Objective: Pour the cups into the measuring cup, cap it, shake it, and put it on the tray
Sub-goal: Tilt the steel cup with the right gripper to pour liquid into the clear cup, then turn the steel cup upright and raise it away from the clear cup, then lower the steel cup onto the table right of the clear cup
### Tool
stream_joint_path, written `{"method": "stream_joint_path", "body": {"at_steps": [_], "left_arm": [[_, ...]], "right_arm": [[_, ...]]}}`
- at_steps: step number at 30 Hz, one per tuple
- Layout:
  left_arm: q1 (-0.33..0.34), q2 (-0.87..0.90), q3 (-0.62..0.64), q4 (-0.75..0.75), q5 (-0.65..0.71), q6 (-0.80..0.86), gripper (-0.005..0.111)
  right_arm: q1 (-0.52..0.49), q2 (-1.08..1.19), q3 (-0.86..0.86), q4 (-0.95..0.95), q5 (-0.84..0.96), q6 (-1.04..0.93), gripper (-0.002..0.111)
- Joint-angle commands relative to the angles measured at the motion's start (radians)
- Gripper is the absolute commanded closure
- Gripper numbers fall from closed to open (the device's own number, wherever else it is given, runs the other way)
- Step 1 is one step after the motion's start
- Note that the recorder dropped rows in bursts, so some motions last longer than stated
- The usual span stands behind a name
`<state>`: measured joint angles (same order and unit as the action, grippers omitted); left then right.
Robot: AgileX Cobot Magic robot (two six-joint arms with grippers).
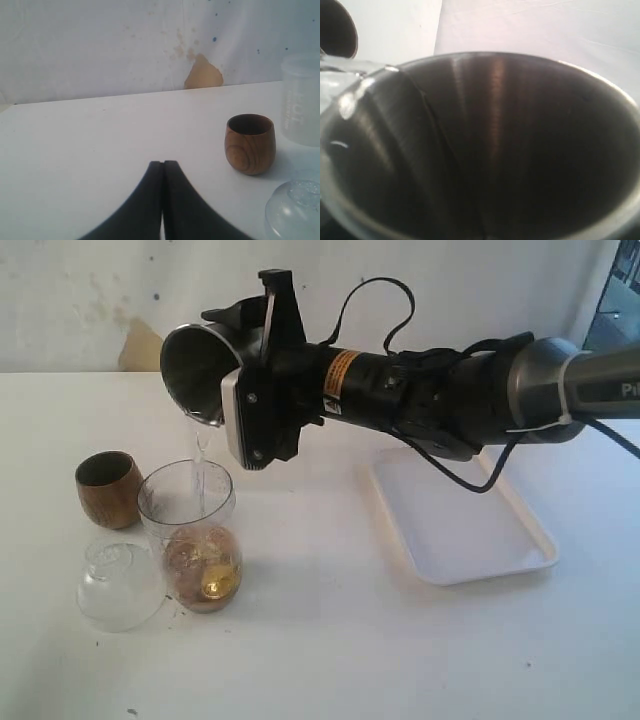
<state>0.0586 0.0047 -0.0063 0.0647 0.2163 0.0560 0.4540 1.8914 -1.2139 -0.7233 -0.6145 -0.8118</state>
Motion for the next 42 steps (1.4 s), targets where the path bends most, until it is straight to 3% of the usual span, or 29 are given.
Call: {"method": "stream_joint_path", "body": {"at_steps": [1,13,20,30,42], "left_arm": [[0.003,-0.005,0.006,0.008,-0.013,-0.001,0.107],[0.003,-0.005,0.006,0.008,-0.013,-0.001,0.107],[0.003,-0.005,0.006,0.008,-0.013,-0.001,0.107],[0.003,-0.005,0.006,0.008,-0.013,-0.001,0.107],[0.003,-0.005,0.006,0.008,-0.013,-0.001,0.107]], "right_arm": [[0.004,-0.015,-0.012,0.01,-0.038,-0.026,0.108],[0.004,-0.015,-0.012,0.01,-0.038,0.047,0.108],[0.004,-0.015,-0.012,0.01,-0.043,0.356,0.108],[0.002,-0.017,-0.012,0.024,-0.043,1.125,0.108],[-0.21,0.002,0.026,0.081,-0.049,1.311,0.108]]}}
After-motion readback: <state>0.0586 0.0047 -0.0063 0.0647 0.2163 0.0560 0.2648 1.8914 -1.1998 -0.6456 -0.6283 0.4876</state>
